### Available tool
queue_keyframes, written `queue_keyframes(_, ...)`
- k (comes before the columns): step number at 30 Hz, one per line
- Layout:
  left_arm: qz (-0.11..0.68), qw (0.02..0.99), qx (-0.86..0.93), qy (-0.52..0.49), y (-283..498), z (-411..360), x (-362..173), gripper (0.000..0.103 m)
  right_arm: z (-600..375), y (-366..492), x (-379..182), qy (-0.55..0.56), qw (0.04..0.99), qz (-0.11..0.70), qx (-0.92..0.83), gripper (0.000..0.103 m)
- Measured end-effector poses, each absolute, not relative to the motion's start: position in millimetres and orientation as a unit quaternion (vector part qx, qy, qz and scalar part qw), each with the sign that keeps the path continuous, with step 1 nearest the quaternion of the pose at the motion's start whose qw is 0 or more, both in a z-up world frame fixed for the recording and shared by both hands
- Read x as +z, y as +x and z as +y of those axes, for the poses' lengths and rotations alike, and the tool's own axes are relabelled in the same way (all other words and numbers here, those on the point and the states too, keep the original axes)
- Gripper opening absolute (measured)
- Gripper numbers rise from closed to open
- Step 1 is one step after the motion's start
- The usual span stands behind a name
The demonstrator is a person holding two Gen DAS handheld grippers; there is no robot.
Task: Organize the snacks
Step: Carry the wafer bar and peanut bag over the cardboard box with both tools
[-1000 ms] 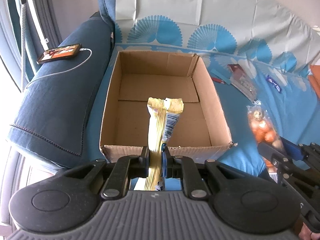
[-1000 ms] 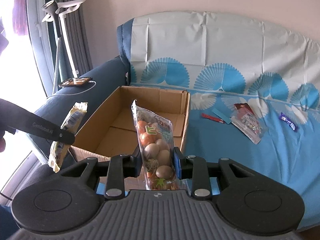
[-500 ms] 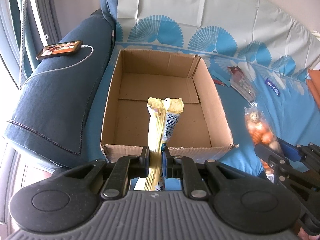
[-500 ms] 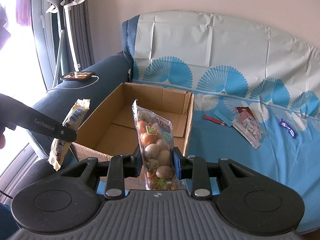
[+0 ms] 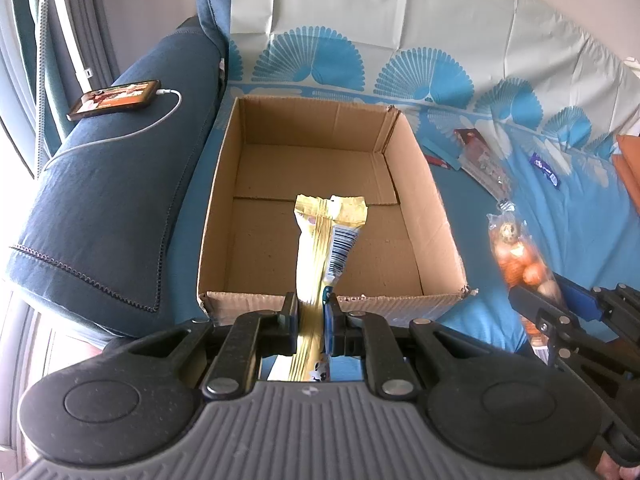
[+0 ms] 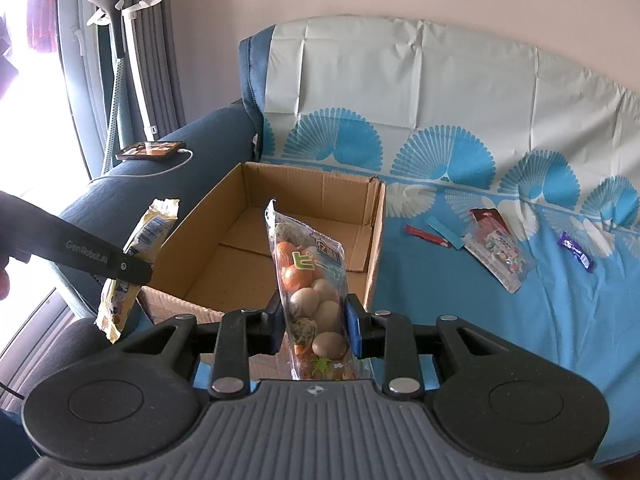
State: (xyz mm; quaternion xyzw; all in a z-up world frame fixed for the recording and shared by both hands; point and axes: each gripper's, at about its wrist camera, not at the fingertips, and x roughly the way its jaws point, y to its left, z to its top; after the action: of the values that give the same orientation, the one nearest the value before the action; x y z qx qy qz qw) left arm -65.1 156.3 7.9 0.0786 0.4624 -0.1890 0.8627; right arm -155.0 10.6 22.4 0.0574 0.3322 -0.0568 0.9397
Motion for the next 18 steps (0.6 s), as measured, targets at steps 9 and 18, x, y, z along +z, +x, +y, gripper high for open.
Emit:
queue_keyframes(9,0.450,0.872,-0.183,0.064,-34.8,152.7,15.4,0.014,-3.3,-135.3,18.8,0.063,0.938,0.334,-0.069,0.032)
queue_keyframes(18,0.438,0.878,-0.182,0.059,19.0,135.2,16.7,0.014,-19.0,-84.8,19.1,0.069,0.941,0.324,-0.075,0.032)
